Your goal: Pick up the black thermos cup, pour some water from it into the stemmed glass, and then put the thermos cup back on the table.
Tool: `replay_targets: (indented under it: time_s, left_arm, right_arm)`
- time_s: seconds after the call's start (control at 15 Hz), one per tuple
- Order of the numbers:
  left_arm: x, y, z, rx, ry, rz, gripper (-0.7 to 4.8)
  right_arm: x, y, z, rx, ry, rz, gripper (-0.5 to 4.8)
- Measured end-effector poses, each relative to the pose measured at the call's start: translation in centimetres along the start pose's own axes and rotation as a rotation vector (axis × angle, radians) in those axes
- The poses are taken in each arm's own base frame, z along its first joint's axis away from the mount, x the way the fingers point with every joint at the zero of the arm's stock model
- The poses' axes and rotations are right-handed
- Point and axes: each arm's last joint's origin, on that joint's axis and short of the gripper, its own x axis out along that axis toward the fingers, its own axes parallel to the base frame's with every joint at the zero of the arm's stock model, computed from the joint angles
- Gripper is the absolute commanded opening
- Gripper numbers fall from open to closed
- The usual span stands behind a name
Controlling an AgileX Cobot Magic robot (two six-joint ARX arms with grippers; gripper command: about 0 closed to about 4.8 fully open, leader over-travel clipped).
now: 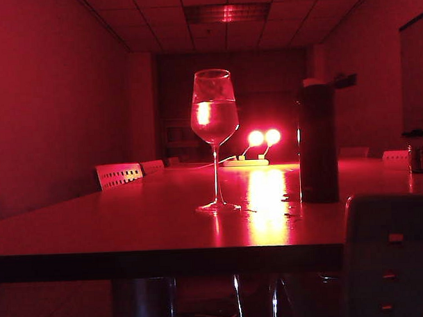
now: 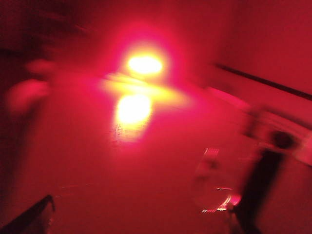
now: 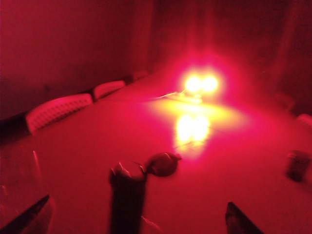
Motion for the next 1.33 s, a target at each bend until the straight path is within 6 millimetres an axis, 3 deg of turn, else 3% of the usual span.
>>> replay_targets:
  time_s: [0.13, 0.33, 0.53, 0.8, 0.93, 1.33]
  left_arm:
    - [3.7, -1.0, -0.7, -0.004, 0.039, -0.112, 4.79]
    - [7.7, -3.0, -1.5, -0.022, 0.087, -0.224, 4.79]
    - [10.3, -4.8, -4.1, -0.045, 0.196, -0.291, 4.79]
    - [11.9, -7.2, -6.1, -0.022, 0.213, -0.391, 4.79]
    - [12.1, -7.2, -6.7, -0.014, 0.240, -0.389, 4.79]
    - [12.1, -7.1, -6.7, -0.012, 0.243, -0.373, 4.79]
  right_arm:
    - [2.8, -0.6, -1.0, 0.063, 0.020, 0.006, 4.63]
    - [7.0, -1.5, -3.2, 0.062, 0.044, 0.033, 4.63]
    - [11.1, -1.2, -7.1, 0.087, 0.133, 0.079, 4.63]
    - [15.6, -0.1, -13.0, 0.066, 0.185, 0.141, 4.63]
    - [17.0, -0.2, -15.7, 0.068, 0.197, 0.141, 4.77]
    - [20.6, -0.4, -20.2, 0.067, 0.184, 0.160, 4.76]
